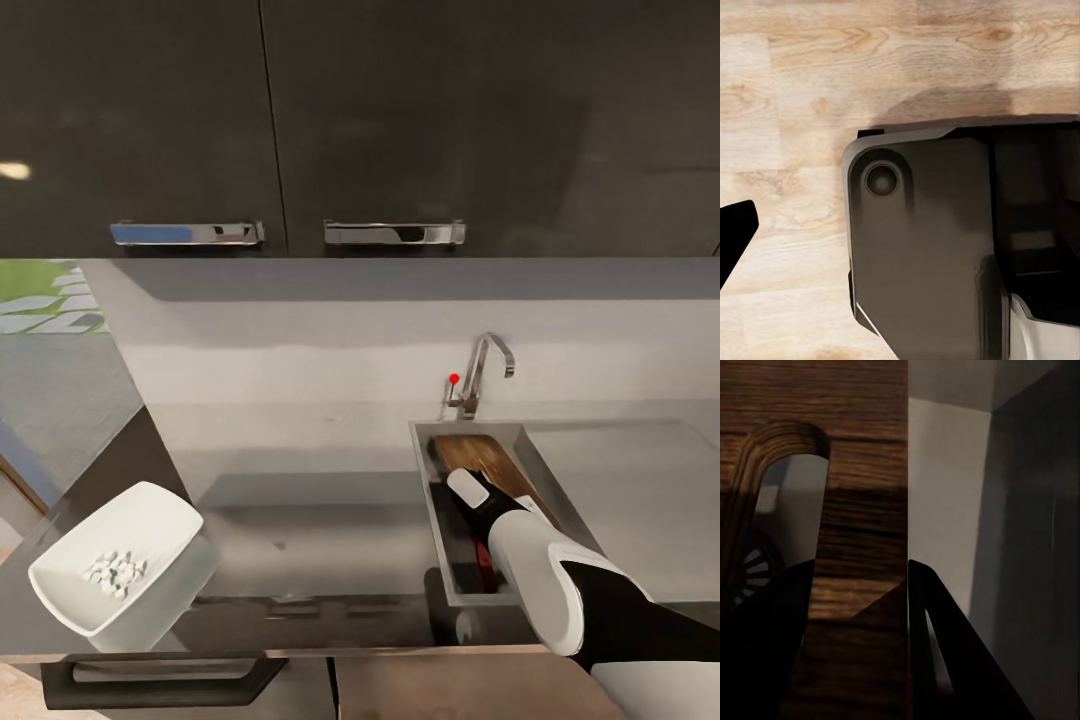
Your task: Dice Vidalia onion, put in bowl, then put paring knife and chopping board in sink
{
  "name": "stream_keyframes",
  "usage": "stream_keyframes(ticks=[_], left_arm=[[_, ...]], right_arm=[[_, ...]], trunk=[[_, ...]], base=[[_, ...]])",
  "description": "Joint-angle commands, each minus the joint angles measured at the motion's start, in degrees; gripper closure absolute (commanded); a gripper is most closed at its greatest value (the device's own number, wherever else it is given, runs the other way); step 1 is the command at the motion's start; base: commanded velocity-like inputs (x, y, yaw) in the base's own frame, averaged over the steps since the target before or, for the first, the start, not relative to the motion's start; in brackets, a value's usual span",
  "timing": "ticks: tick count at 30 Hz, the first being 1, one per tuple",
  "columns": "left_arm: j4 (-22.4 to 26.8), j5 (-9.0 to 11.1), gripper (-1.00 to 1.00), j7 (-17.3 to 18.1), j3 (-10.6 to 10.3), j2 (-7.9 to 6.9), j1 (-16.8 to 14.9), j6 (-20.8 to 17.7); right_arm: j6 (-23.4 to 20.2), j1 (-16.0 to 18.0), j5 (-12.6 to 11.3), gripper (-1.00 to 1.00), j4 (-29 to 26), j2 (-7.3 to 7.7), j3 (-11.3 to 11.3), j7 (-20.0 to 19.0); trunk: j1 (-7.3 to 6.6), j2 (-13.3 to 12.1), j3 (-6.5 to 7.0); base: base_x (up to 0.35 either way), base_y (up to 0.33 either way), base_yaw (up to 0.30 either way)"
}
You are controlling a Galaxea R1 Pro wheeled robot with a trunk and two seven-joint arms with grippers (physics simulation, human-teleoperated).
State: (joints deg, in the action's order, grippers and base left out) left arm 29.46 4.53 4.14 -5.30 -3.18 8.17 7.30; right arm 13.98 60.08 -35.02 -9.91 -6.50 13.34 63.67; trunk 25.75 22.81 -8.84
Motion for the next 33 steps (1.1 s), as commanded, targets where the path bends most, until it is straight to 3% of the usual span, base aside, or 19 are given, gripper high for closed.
stream_keyframes(ticks=[1, 11, 17, 33], left_arm=[[0.1, 0.5, -1.00, 0.0, -0.3, -0.07, 0.0, 0.1], [0.0, 0.5, -1.00, 0.0, -0.3, -0.07, 0.0, 0.1], [0.0, 0.5, -1.00, 0.0, -0.3, -0.07, 0.0, 0.1], [0.0, 0.5, -1.00, 0.0, -0.3, -0.07, 0.0, 0.1]], right_arm=[[0.3, 0.0, -0.3, 1.00, -0.1, 0.01, -0.1, 0.1], [0.4, 0.0, -0.1, 1.00, 0.5, 0.04, -0.2, 0.0], [0.3, 0.0, 2.9, 1.00, 0.8, 0.08, -0.2, -2.0], [0.4, -0.1, 3.2, 1.00, 2.2, 0.34, -0.2, -2.0]], trunk=[[0.03, 0.1, -0.11], [0.03, 0.1, -0.54], [0.03, 0.1, -0.55], [0.03, 0.1, -1.49]], base=[[0.000, 0.000, 0.000], [0.000, 0.000, 0.029], [0.000, 0.000, 0.000], [0.000, 0.000, 0.000]])
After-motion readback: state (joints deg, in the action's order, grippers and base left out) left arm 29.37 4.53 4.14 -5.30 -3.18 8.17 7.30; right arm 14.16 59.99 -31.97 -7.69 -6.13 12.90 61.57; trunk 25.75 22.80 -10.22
